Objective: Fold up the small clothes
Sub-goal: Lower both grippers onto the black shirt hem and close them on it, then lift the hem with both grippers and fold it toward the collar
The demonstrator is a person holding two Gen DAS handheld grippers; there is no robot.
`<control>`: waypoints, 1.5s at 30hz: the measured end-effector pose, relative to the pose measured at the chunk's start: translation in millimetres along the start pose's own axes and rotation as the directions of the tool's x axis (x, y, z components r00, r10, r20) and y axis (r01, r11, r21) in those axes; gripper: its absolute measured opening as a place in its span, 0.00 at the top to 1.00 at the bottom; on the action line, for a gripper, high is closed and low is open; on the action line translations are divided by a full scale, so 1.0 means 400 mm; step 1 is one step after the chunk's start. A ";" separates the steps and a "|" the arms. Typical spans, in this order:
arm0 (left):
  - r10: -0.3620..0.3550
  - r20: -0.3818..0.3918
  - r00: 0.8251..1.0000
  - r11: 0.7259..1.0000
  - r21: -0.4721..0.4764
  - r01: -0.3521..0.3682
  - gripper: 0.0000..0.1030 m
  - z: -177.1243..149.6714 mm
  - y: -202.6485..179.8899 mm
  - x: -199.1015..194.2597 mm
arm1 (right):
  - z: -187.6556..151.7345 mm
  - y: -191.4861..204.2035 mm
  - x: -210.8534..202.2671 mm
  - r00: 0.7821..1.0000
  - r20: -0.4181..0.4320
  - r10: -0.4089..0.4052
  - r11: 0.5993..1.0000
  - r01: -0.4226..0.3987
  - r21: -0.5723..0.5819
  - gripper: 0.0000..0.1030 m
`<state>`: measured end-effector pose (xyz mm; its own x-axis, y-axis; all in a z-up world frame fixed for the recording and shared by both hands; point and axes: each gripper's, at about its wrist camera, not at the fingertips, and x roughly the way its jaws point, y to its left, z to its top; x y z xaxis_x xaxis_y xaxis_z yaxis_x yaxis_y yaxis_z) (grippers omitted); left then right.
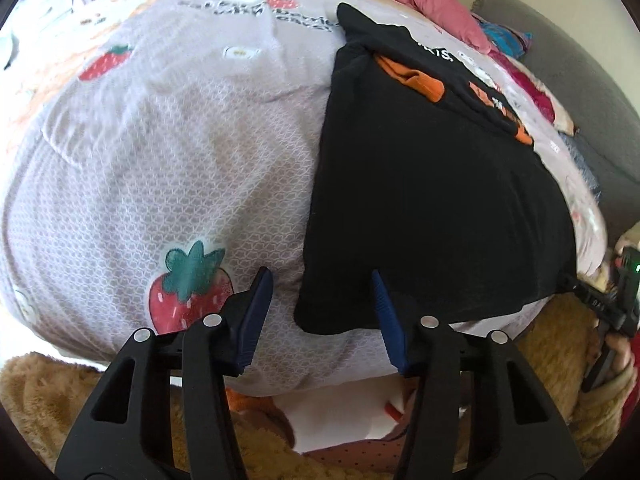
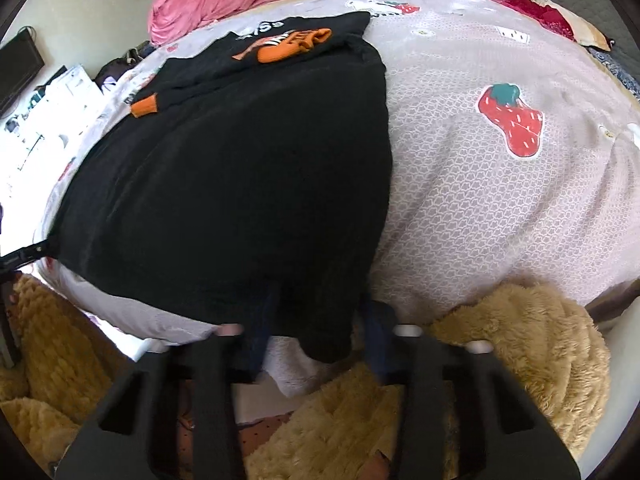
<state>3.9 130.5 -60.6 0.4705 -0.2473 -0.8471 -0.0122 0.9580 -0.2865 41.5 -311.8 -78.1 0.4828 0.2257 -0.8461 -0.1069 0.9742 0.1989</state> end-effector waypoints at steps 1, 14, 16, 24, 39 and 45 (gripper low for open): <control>-0.010 -0.002 1.000 1.000 -0.010 0.010 0.58 0.002 0.004 0.001 | -0.002 0.000 -0.010 1.000 0.014 -0.014 1.000 0.014 -0.002 0.89; 0.020 -0.019 1.000 0.999 0.038 -0.019 0.87 0.016 -0.046 0.009 | 0.047 -0.041 -0.177 0.955 0.250 0.162 0.982 -0.182 0.058 0.91; 0.013 -0.009 1.000 0.999 0.036 -0.013 0.96 0.018 -0.043 0.001 | 0.055 -0.043 -0.184 0.951 0.261 0.168 0.981 -0.188 0.055 0.91; -0.056 0.104 0.993 0.997 0.063 0.049 0.97 0.055 -0.057 -0.096 | 0.085 -0.053 -0.189 0.933 0.308 0.188 0.972 -0.221 0.076 0.92; -0.118 0.272 0.955 0.993 0.031 0.114 0.97 0.243 -0.077 -0.166 | 0.206 -0.069 -0.237 0.886 0.428 0.176 0.973 -0.223 0.062 0.92; -0.108 0.318 0.942 0.994 0.038 0.101 0.97 0.292 -0.090 -0.177 | 0.257 -0.072 -0.241 0.872 0.461 0.165 0.975 -0.215 0.058 0.92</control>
<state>74.1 130.4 62.1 0.7250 -0.2902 -0.6246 0.0689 0.9329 -0.3534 87.3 -362.3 48.4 0.8039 0.3546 -0.4775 -0.1573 0.9010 0.4042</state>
